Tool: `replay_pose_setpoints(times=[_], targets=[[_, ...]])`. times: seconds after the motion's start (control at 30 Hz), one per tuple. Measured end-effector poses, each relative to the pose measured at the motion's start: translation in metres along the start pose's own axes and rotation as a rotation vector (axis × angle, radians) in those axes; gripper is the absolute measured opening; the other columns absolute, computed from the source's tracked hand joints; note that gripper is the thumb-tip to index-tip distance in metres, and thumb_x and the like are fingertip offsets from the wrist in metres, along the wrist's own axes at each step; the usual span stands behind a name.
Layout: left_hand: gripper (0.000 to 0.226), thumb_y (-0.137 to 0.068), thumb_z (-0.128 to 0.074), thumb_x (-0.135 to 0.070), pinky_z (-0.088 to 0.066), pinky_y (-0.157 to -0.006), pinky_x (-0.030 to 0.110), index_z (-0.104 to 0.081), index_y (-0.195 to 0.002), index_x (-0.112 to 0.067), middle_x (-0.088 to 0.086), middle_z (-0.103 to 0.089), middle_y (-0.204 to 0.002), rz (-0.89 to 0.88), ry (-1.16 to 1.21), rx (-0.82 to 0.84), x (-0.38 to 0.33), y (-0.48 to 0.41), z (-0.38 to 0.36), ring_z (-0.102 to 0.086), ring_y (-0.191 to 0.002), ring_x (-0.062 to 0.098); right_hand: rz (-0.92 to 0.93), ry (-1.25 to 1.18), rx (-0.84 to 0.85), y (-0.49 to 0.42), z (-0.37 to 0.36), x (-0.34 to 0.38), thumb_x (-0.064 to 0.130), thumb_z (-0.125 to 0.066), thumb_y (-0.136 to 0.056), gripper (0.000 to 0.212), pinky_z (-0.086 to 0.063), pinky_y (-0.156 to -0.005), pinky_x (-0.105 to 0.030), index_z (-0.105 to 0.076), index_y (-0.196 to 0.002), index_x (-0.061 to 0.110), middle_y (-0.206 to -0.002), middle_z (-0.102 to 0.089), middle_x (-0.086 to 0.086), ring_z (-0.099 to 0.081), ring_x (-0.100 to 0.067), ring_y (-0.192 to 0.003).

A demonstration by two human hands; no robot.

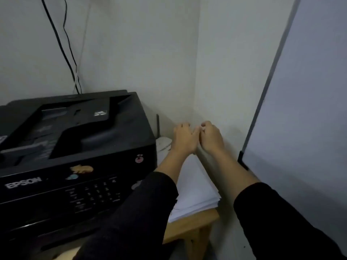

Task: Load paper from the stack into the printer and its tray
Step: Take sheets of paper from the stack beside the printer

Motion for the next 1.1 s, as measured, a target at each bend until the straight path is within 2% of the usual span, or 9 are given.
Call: replay_pose_setpoints(times=[0.1, 0.23, 0.33, 0.47, 0.57, 0.8, 0.93, 1.03, 1.1], targets=[[0.046, -0.097, -0.041, -0.033, -0.043, -0.098, 0.041, -0.051, -0.127, 0.000, 0.018, -0.052, -0.132, 0.211, -0.070, 0.036, 0.037, -0.005, -0.031, -0.049, -0.120, 0.033, -0.064, 0.048, 0.102, -0.009, -0.024, -0.038, 0.034, -0.041, -0.099, 0.041, -0.048, -0.090, -0.039, -0.054, -0.123, 0.003, -0.123, -0.061, -0.017, -0.058, -0.033, -0.110], [0.043, -0.095, -0.039, -0.018, -0.040, -0.101, 0.040, -0.040, -0.134, 0.000, 0.018, -0.038, -0.142, 0.471, -0.205, 0.183, 0.103, 0.004, -0.064, -0.038, -0.128, 0.034, -0.173, 0.086, 0.372, -0.005, -0.077, -0.091, 0.028, -0.043, -0.098, 0.035, -0.048, -0.086, -0.036, -0.056, -0.115, 0.000, -0.119, -0.062, -0.019, -0.059, -0.035, -0.106], [0.044, -0.093, -0.042, -0.014, -0.039, -0.103, 0.038, -0.037, -0.135, -0.002, 0.015, -0.032, -0.145, 0.584, -0.304, 0.255, 0.136, 0.012, -0.077, -0.035, -0.131, 0.033, -0.300, 0.169, 0.507, 0.003, -0.104, -0.119, 0.026, -0.045, -0.097, 0.034, -0.048, -0.088, -0.036, -0.056, -0.116, 0.000, -0.123, -0.058, -0.019, -0.056, -0.035, -0.111], [0.052, -0.093, -0.049, -0.020, -0.037, -0.108, 0.036, -0.033, -0.139, -0.003, 0.014, -0.024, -0.149, 0.666, -0.412, 0.380, 0.163, 0.022, -0.090, -0.032, -0.135, 0.032, -0.462, 0.243, 0.608, 0.010, -0.126, -0.135, 0.024, -0.049, -0.094, 0.032, -0.049, -0.093, -0.036, -0.059, -0.116, 0.002, -0.130, -0.052, -0.019, -0.052, -0.035, -0.115], [0.057, -0.092, -0.054, -0.027, -0.035, -0.109, 0.032, -0.034, -0.139, -0.002, 0.015, -0.018, -0.150, 0.673, -0.477, 0.446, 0.172, 0.028, -0.095, -0.030, -0.137, 0.031, -0.492, 0.293, 0.582, 0.010, -0.133, -0.134, 0.019, -0.048, -0.094, 0.029, -0.047, -0.092, -0.036, -0.060, -0.114, 0.002, -0.129, -0.051, -0.019, -0.051, -0.033, -0.115], [0.064, -0.091, -0.057, -0.037, -0.034, -0.110, 0.033, -0.033, -0.140, -0.003, 0.014, -0.019, -0.151, 0.633, -0.553, 0.427, 0.175, 0.028, -0.098, -0.029, -0.137, 0.032, -0.598, 0.209, 0.371, 0.004, -0.130, -0.125, 0.017, -0.056, -0.091, 0.030, -0.048, -0.092, -0.040, -0.057, -0.115, 0.000, -0.126, -0.052, -0.020, -0.051, -0.033, -0.114], [0.064, -0.091, -0.055, -0.037, -0.036, -0.108, 0.033, -0.031, -0.141, -0.004, 0.014, -0.018, -0.151, 0.634, -0.541, 0.413, 0.175, 0.029, -0.098, -0.029, -0.136, 0.031, -0.530, 0.033, 0.488, 0.002, -0.135, -0.118, 0.007, -0.046, -0.096, 0.025, -0.051, -0.086, -0.033, -0.060, -0.111, -0.007, -0.118, -0.063, -0.021, -0.061, -0.030, -0.100], [0.066, -0.090, -0.057, -0.035, -0.035, -0.110, 0.034, -0.029, -0.141, -0.004, 0.013, -0.019, -0.150, 0.680, -0.458, 0.388, 0.172, 0.030, -0.095, -0.026, -0.138, 0.030, -0.541, -0.013, 0.502, 0.001, -0.131, -0.116, 0.008, -0.044, -0.098, 0.028, -0.049, -0.089, -0.031, -0.057, -0.118, -0.007, -0.123, -0.060, -0.020, -0.059, -0.032, -0.111], [0.073, -0.088, -0.060, -0.035, -0.032, -0.114, 0.037, -0.024, -0.143, -0.003, 0.014, -0.015, -0.151, 0.757, -0.314, 0.315, 0.169, 0.028, -0.092, -0.022, -0.141, 0.031, -0.555, -0.068, 0.467, -0.005, -0.124, -0.117, 0.006, -0.047, -0.096, 0.030, -0.049, -0.083, -0.033, -0.055, -0.120, -0.008, -0.124, -0.059, -0.022, -0.058, -0.036, -0.112]])
Point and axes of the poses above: each hand's wrist, its own y-axis away from the middle knuckle, its own z-axis out of the back of the hand, x = y × z, the point moved 4 cm from there along -y, towards the middle knuckle
